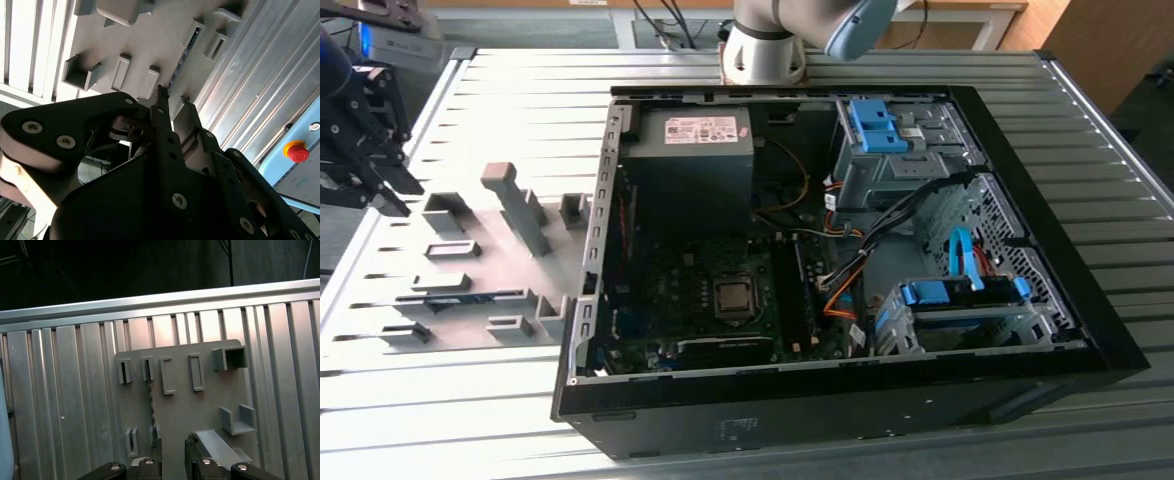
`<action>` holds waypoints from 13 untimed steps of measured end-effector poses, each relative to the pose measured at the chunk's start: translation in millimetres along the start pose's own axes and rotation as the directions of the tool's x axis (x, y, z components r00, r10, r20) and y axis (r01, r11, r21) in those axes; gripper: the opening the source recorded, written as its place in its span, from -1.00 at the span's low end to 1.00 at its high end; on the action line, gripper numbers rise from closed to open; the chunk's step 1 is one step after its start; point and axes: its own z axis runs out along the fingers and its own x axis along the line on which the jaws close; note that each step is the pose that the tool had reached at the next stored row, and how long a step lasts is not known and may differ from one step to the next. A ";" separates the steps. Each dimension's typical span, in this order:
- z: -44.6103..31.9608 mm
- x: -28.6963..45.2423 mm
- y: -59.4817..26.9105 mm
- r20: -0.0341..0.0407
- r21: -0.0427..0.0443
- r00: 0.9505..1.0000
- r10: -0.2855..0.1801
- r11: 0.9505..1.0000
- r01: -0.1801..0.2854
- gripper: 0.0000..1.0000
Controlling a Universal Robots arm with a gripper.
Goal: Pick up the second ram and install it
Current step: 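Pick up the second ram and move it above second insertion slot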
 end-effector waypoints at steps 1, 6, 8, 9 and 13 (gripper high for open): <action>1.6 0.8 -0.1 0.000 0.000 1.000 -0.001 1.000 0.001 -0.36; 7.1 3.7 -0.5 0.000 0.000 1.000 -0.002 1.000 0.002 -0.36; 9.0 4.8 -0.6 0.000 0.000 1.000 -0.003 1.000 0.003 -0.36; 9.9 5.1 -0.6 0.000 0.000 1.000 -0.004 1.000 0.004 -0.36; 12.8 5.8 -0.6 0.000 0.000 1.000 -0.004 1.000 0.004 -0.36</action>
